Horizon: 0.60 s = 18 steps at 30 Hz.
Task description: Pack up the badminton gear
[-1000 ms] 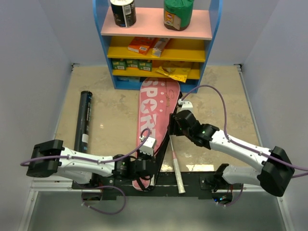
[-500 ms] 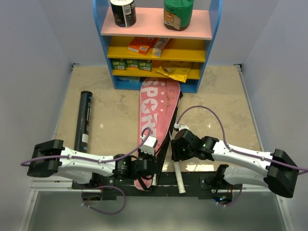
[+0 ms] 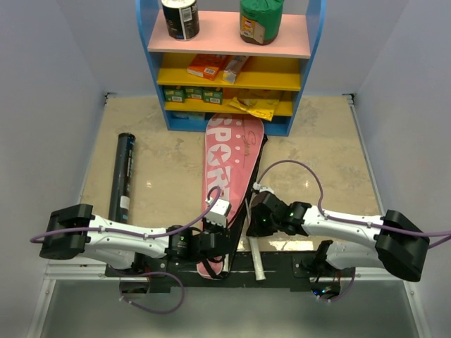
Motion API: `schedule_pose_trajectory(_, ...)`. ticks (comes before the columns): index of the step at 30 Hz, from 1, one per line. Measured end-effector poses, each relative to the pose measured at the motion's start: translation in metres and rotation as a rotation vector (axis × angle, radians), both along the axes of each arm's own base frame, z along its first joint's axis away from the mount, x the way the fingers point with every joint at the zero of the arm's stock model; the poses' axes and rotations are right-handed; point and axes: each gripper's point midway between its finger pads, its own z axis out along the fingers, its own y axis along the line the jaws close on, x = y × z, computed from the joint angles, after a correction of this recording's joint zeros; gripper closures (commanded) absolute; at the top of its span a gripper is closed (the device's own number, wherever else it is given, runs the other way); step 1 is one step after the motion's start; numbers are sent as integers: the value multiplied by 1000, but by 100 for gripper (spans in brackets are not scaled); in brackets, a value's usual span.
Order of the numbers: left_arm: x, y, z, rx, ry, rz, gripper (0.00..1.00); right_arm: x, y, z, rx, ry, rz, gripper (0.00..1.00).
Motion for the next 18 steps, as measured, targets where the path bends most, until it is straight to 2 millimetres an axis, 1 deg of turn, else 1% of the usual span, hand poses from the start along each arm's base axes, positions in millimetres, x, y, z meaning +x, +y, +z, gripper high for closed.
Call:
schedule_pose_trajectory(3, 0, -1, 0, -2, 1, -3, 100, 5, 6, 2, 22, -9, -31, 100)
schedule_pose_trajectory(9, -7, -3, -1, -4, 1, -24, 100, 20, 7, 8, 24, -55, -108, 100)
schedule_pose_trajectory(14, -10, -6, -4, -2, -4, -28, 100, 27, 21, 24, 65, -72, -142, 100)
schedule_pose_trajectory(18, -9, -8, -3, -9, -9, -24, 100, 30, 30, 27, 100, -69, -163, 100)
